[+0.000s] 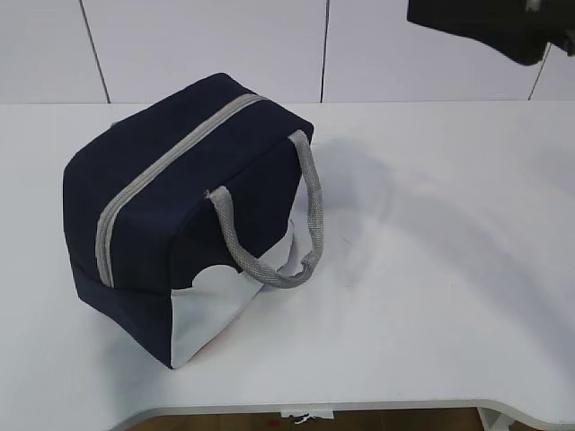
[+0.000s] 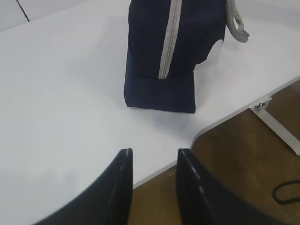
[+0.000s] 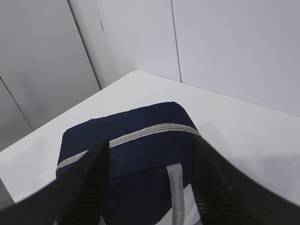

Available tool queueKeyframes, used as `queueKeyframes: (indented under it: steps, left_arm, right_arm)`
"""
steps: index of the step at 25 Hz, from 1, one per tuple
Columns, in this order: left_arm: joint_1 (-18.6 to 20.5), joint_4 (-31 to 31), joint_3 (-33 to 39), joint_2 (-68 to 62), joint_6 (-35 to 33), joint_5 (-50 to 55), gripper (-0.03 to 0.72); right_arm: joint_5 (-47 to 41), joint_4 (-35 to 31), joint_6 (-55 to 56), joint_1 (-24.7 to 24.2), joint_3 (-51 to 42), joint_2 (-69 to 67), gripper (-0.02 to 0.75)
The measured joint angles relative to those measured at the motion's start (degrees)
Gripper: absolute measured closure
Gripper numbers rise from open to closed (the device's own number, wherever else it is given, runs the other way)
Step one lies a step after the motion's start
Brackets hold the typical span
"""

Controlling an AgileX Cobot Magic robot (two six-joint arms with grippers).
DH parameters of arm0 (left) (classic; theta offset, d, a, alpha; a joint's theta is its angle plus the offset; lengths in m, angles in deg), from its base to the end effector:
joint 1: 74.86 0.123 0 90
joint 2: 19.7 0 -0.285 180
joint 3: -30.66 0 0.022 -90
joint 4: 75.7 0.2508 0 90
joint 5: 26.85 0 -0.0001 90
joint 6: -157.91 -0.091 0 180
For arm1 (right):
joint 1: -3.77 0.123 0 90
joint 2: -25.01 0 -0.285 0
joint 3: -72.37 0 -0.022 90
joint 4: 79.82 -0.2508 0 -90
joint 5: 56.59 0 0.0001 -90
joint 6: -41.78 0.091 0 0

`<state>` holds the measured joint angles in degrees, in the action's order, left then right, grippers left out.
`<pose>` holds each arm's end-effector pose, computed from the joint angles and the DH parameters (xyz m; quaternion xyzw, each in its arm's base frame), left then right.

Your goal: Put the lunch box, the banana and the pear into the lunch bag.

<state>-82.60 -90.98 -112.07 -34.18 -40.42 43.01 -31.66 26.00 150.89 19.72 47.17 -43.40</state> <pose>-0.0199 -0.0200 0.3214 0.2155 0.8382 -0.0861 0.4935 0.2096 0.0982 0.3786 -0.2242 0.7319 0.2538 0.5914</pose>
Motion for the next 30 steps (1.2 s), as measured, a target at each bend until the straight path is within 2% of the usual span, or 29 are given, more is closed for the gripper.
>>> queueKeyframes:
  steps: [6,12,16,22,28,30]
  left_arm:
    - [0.0,0.2,8.59,5.96,3.92,-3.15,0.444]
    - [0.0,1.38,9.69,5.99,5.24,-5.24,0.444]
    - [0.0,3.84,9.69,5.99,8.42,-5.62,0.444]
    - [0.3,4.58,9.69,5.99,9.35,-5.75,0.444]
    - [8.36,4.62,9.69,5.99,9.41,-5.75,0.444]
    - [9.74,4.72,9.69,5.99,9.41,-5.75,0.444]
  right_arm:
    - [1.57,0.0,0.1,0.0,-0.22,2.16,0.318]
    - [2.49,0.0,0.21,0.0,-5.2,6.24,0.318]
    - [2.49,0.0,0.21,0.0,-8.65,8.87,0.318]
    - [2.15,0.0,0.21,0.0,-10.02,9.68,0.317]
    - [-2.99,0.0,0.21,0.0,-10.02,9.68,0.318]
    - [-4.95,0.0,0.21,0.0,-10.02,9.68,0.318]
